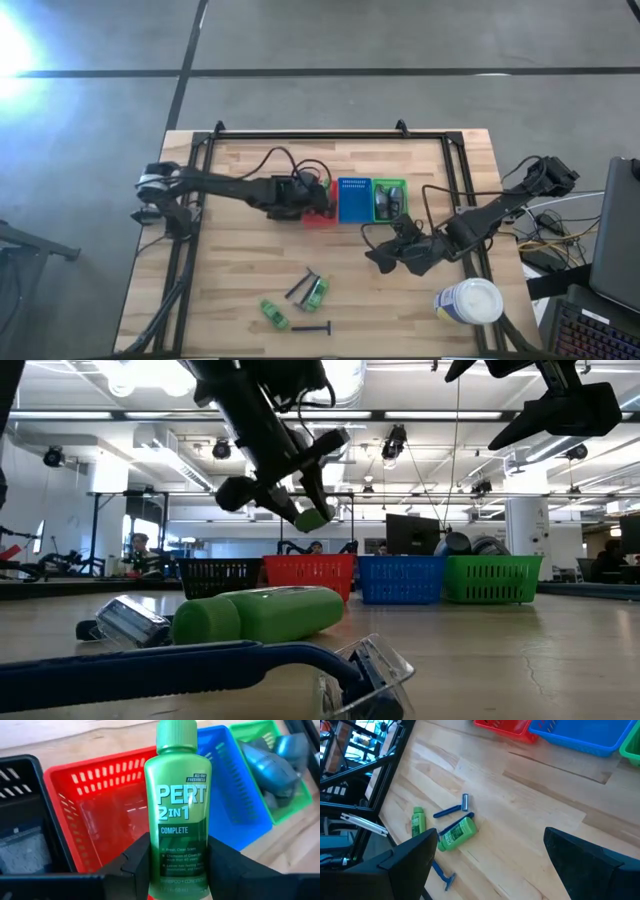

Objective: Pick & Place Travel size toiletries
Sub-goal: Put the green shampoo into the red basket

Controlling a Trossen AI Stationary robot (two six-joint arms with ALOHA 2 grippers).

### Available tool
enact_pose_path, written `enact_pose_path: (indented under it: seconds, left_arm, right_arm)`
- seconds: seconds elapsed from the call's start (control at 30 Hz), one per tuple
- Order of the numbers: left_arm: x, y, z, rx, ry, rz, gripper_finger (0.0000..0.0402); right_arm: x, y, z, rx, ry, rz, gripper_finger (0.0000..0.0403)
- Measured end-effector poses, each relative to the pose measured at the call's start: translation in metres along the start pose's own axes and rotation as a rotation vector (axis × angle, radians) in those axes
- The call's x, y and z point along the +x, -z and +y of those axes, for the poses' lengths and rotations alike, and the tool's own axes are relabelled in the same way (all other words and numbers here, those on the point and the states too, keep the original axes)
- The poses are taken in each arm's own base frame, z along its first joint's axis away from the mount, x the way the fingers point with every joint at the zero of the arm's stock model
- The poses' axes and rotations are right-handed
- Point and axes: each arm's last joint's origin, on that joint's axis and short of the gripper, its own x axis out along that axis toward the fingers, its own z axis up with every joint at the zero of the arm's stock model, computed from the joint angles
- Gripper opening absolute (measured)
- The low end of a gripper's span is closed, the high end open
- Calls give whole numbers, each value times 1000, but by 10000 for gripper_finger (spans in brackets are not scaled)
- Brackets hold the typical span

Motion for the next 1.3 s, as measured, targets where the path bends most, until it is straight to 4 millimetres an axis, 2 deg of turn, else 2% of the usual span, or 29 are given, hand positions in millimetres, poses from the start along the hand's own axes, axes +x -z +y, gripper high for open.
enact_pose_path:
  seconds: [0.17,0.47,0.57,0.67,0.73,0.83,0.97,1.1,1.17,1.23,1.3]
  left_arm:
    - [9,0,4,-9,-21,17,161]
    - [13,4,4,1,-16,59,228]
    - [8,7,1,40,12,96,242]
    - [-10,15,-11,234,150,191,248]
    - [-29,29,-21,452,302,289,248]
    - [-63,60,-25,754,500,492,245]
    - [-102,109,-18,1144,564,634,242]
    - [-136,160,-9,1498,525,595,243]
    - [-147,183,-7,1622,519,527,242]
    - [-153,200,-4,1710,460,434,242]
    - [-150,209,-5,1740,410,356,241]
  right_arm:
    - [0,0,0,0,0,-6,364]
    - [0,-1,0,-3,1,-36,363]
    - [0,-1,0,-3,2,-38,364]
    - [0,-1,0,0,2,-39,363]
    - [0,-1,0,0,2,-39,363]
    - [0,-1,0,-1,2,-37,363]
    - [0,-1,0,-6,4,-27,363]
    - [0,-1,-1,-3,5,-25,363]
    - [0,0,-1,-3,5,-22,364]
    - [0,0,-1,-4,6,-21,363]
    - [0,0,-1,-3,6,-19,364]
